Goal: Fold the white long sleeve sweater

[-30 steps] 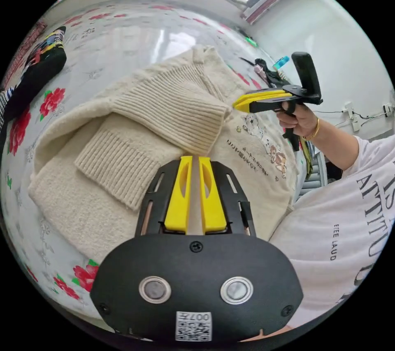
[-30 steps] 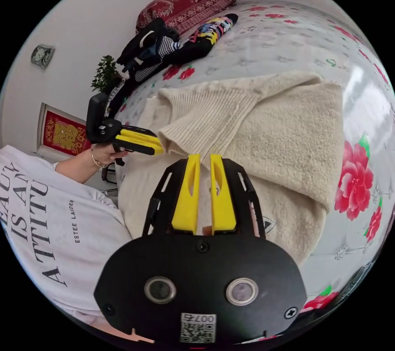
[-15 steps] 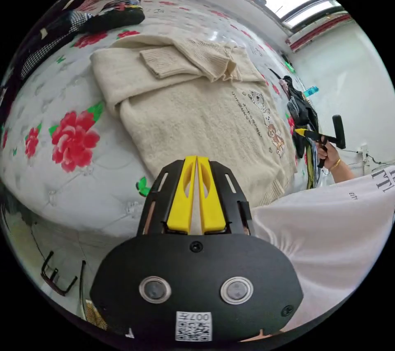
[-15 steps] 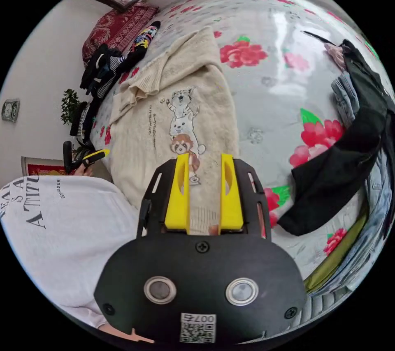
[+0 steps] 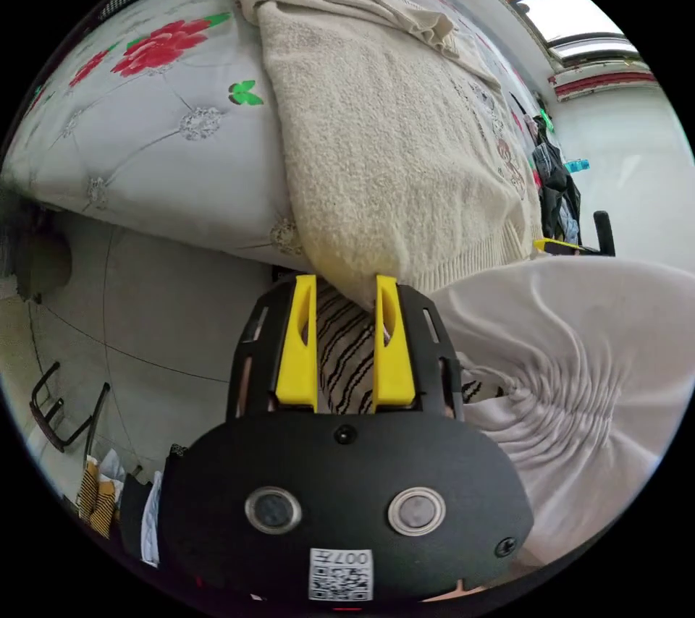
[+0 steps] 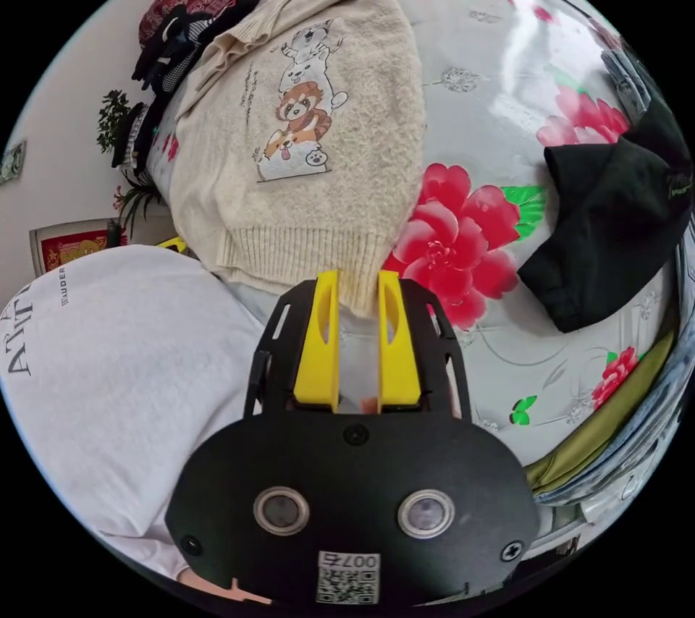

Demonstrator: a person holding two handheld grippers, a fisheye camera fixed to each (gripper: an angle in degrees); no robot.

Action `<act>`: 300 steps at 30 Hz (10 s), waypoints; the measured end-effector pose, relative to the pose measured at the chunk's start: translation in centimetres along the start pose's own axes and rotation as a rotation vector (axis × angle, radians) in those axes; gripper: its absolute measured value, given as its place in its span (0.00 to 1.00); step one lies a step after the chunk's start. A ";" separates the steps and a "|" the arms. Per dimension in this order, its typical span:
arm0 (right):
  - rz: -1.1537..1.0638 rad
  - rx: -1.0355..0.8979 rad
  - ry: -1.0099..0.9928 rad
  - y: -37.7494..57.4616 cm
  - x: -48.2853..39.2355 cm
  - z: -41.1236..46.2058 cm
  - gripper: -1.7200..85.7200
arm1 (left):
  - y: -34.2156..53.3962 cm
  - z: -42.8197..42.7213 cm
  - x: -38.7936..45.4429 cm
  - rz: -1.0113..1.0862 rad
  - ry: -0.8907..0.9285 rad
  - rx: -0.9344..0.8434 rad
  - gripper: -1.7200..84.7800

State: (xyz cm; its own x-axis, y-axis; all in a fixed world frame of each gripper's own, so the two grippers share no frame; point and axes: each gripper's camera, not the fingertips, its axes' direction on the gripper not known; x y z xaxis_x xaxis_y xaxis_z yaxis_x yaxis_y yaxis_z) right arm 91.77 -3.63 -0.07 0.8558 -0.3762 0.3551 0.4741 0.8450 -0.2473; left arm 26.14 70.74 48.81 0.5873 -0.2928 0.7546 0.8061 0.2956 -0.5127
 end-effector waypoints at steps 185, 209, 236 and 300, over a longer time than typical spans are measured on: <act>-0.396 0.550 -0.448 -63.5 -59.0 -4.3 0.09 | -42.3 -67.5 -33.1 -0.311 0.287 0.947 0.13; -0.067 -0.007 0.361 -24.8 -35.4 24.5 0.07 | -23.2 -15.8 1.6 0.477 -0.070 0.127 0.01; 0.631 0.678 0.478 -2.0 -1.6 -14.6 0.13 | -6.4 0.5 21.6 0.272 -0.053 0.192 0.01; -0.352 0.691 -0.391 -4.0 -45.6 -35.3 0.06 | 0.4 -8.0 0.2 0.091 0.037 0.360 0.01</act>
State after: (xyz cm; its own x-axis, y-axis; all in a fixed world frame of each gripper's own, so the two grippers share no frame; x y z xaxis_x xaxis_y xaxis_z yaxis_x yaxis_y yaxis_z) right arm 58.18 -3.23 -47.10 0.4904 -0.6090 0.6234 0.3577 0.7929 0.4933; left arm 27.14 63.51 45.51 0.6633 -0.2812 0.6935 0.6767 0.6211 -0.3953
